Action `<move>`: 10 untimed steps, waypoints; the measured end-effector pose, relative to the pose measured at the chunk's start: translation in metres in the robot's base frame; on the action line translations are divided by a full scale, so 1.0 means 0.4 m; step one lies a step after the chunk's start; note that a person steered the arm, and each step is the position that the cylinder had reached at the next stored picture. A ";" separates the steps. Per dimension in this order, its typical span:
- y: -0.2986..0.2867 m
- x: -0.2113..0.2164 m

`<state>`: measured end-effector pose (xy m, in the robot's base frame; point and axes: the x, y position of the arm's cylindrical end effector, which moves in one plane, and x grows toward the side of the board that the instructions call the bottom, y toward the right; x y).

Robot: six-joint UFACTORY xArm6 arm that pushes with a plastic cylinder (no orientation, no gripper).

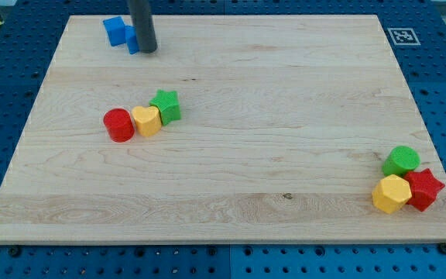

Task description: Move arm from the blue triangle

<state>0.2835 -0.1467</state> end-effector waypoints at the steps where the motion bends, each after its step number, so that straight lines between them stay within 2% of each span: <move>1: -0.023 0.001; 5: -0.040 0.004; 6: -0.040 0.050; 10: -0.040 0.093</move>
<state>0.3207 -0.1627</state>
